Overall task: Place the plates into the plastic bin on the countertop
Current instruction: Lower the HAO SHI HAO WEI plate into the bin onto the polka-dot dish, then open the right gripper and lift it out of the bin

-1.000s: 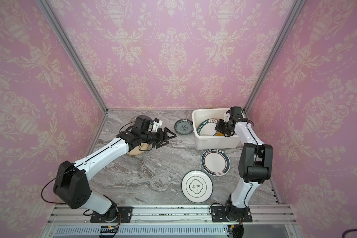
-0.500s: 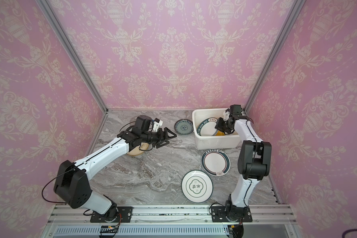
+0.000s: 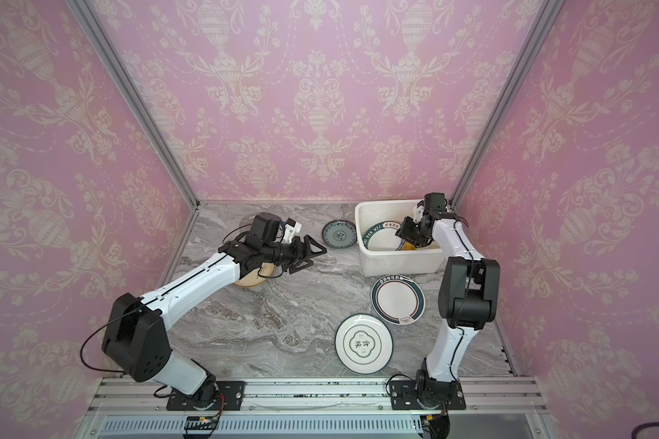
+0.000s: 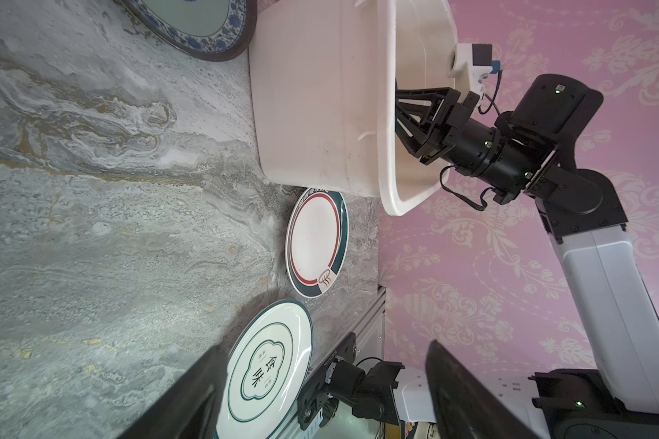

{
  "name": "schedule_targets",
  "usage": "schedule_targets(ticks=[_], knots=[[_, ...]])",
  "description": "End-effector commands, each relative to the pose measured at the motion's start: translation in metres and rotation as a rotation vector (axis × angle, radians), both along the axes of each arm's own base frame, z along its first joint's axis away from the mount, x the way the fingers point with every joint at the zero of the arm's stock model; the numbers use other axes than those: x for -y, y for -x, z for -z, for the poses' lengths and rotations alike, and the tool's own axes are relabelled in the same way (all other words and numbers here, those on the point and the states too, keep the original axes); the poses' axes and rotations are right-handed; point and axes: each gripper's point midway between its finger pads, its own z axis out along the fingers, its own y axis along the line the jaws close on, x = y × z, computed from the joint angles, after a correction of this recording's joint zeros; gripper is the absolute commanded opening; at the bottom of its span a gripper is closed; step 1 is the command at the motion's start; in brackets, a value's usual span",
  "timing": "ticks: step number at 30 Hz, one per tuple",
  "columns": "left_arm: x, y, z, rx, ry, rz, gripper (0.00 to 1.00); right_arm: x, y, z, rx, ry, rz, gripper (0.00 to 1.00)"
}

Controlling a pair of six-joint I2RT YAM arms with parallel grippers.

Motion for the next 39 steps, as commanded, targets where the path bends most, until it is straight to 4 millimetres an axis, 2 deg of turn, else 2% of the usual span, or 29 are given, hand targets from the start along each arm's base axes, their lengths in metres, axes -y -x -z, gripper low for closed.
schedule_targets(ticks=[1, 20, 26, 29, 32, 36, 39], knots=[[0.005, -0.004, -0.007, 0.037, -0.001, 0.011, 0.84, 0.008, 0.001, 0.012, -0.027, 0.029, 0.009, 0.38], [0.009, -0.008, 0.008, 0.013, -0.009, 0.017, 0.84, 0.032, 0.004, 0.046, -0.112, 0.166, 0.053, 0.51], [0.011, -0.012, 0.013, 0.012, -0.010, 0.018, 0.84, 0.039, 0.003, 0.045, -0.109, 0.200, 0.077, 0.56], [0.013, -0.014, 0.013, 0.012, -0.007, 0.019, 0.84, 0.041, 0.003, 0.031, -0.079, 0.214, 0.088, 0.58], [0.013, -0.016, 0.008, 0.028, -0.004, 0.017, 0.84, 0.041, 0.003, 0.000, -0.017, 0.219, 0.102, 0.61], [0.008, -0.014, -0.001, 0.063, -0.017, 0.013, 0.84, 0.034, 0.011, -0.058, 0.104, 0.200, 0.111, 0.65], [0.003, -0.007, -0.007, 0.090, -0.046, 0.021, 0.84, 0.020, 0.024, -0.097, 0.186, 0.188, 0.093, 0.67]])
